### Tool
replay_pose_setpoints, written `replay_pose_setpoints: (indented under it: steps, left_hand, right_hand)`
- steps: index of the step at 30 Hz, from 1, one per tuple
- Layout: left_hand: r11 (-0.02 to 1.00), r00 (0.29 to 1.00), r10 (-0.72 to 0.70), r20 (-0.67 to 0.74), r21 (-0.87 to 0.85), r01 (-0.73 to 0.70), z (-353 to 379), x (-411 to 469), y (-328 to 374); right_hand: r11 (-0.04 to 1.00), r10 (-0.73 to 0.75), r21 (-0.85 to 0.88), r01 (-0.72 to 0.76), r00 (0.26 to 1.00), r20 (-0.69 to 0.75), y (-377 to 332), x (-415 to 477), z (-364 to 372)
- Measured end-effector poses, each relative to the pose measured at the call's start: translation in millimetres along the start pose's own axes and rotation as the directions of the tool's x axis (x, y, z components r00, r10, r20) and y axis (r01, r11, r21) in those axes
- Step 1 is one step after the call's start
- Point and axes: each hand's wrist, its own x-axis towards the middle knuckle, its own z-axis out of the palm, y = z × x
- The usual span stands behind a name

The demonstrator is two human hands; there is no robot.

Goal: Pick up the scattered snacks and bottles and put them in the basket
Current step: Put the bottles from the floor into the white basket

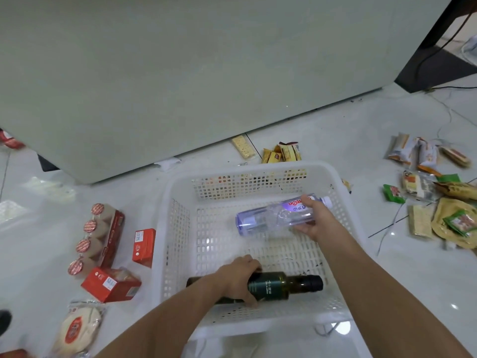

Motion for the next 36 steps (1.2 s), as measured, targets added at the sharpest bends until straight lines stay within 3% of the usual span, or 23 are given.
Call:
replay_pose_setpoints:
  steps: [4,9,13,15,18,20,22,26,31,33,36]
  left_hand:
    - [1.0,0.997,-0.013,-0.071,-0.006,0.012,-3.1,-7.0,-9.3]
    - [1.0,1.0,-0.022,-0.003,0.01,0.022,-16.6,-16.4,-18.5]
    - [0.991,1.0,-0.02,0.005,0.133,0.019,-21.7,-26.2,-20.0]
    - [0.973,0.999,-0.032,-0.04,0.228,0.041,-32.8,-39.8,-26.5]
    - [0.955,0.973,-0.041,-0.229,0.279,0.106,-67.6,-77.1,-45.7]
    - [0.943,0.906,-0.052,-0.421,0.278,0.183,-99.3,-118.4,-65.6]
    - [0.886,0.8,-0.14,-0.583,0.287,0.364,-127.8,-173.3,-93.8]
    - [0.69,0.565,-0.43,-0.704,0.147,0.708,-150.2,-299.2,-156.6]
    - [0.505,0.258,-0.672,-0.694,-0.175,0.845,-109.2,-473.8,-215.1]
    - [0.442,0.18,-0.746,-0.641,-0.274,0.854,-82.3,-524.7,-232.4]
    - [0.409,0.122,-0.803,-0.583,-0.391,0.825,-39.6,-575.2,-263.1]
  right_hand:
    - [0.997,0.064,0.032,-0.065,0.998,0.02,22.7,-8.1,14.1]
    - [0.992,0.108,0.059,-0.108,0.994,-0.012,37.9,-10.1,20.0]
    - [0.961,0.093,-0.253,-0.114,0.991,-0.096,33.5,-14.7,23.5]
    - [0.861,0.043,-0.498,-0.106,0.99,-0.136,26.9,-16.1,28.7]
    - [0.54,-0.091,-0.841,-0.044,0.99,-0.11,15.0,-36.6,50.2]
    - [0.221,-0.238,-0.975,0.008,0.97,-0.046,8.7,-57.0,73.0]
    - [-0.062,-0.33,-0.997,0.055,0.941,0.072,5.3,-82.2,109.2]
    - [-0.375,-0.335,-0.859,0.35,0.813,0.477,18.5,-143.4,202.2]
    - [-0.598,-0.256,-0.555,0.578,0.518,0.816,87.5,-244.8,325.4]
    - [-0.637,-0.201,-0.438,0.634,0.412,0.889,125.3,-278.1,362.7]
    - [-0.631,-0.112,-0.303,0.714,0.302,0.947,184.4,-318.2,403.9]
